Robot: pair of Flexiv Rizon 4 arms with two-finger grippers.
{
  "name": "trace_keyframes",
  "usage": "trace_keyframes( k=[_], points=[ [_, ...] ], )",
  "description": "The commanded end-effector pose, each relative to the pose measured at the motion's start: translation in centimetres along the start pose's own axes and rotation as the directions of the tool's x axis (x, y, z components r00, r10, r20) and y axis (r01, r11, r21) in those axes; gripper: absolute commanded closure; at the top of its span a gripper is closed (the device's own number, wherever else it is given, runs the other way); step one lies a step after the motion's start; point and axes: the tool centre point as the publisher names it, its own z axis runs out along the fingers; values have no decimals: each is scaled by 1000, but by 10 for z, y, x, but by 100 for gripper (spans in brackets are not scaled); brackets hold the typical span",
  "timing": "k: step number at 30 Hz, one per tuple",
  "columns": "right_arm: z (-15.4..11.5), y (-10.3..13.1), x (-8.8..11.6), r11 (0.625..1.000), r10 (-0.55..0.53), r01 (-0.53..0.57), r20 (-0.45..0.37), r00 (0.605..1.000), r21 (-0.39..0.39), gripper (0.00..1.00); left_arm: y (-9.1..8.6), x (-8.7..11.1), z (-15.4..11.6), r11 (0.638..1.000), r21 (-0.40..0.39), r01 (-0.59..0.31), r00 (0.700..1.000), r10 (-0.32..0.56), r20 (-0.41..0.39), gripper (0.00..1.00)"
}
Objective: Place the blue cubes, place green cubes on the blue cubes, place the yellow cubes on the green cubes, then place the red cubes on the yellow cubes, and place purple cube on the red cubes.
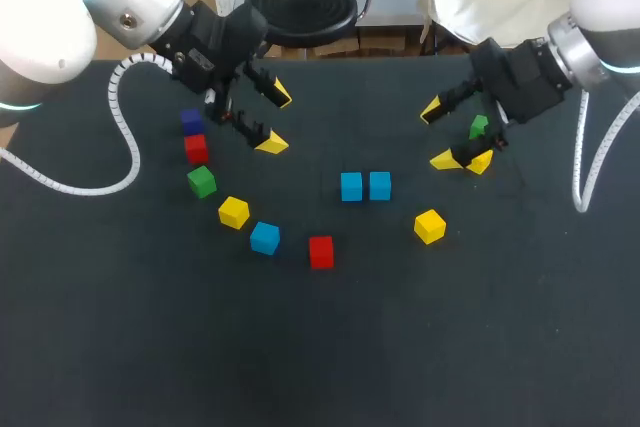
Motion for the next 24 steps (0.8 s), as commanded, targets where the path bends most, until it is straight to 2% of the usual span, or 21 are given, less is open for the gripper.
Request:
trace_keyframes(
  k=[1, 6, 8, 11, 14, 24],
  points=[
    [0, 0, 0, 1000, 0, 0, 0, 1000, 0, 0, -8, 6, -2, 1000, 28, -14, 1000, 13, 13, 0],
    [0, 0, 0, 1000, 0, 0, 0, 1000, 0, 0, -38, 12, 1, 992, 107, -64, 998, 66, -9, 0],
    [0, 0, 0, 1000, 0, 0, 0, 1000, 0, 0, -50, 12, 3, 989, 106, -101, 993, 106, -49, 0],
    [0, 0, 0, 1000, 0, 0, 0, 1000, 0, 0, -65, 14, 8, 982, 134, -136, 988, 145, -58, 0],
    [0, 0, 0, 1000, 0, 0, 0, 1000, 0, 0, -75, 21, 15, 976, 195, -101, 991, 116, -67, 0],
    [0, 0, 0, 1000, 0, 0, 0, 1000, 0, 0, -77, 25, 16, 974, 211, -85, 992, 104, -78, 0]
  ],
)
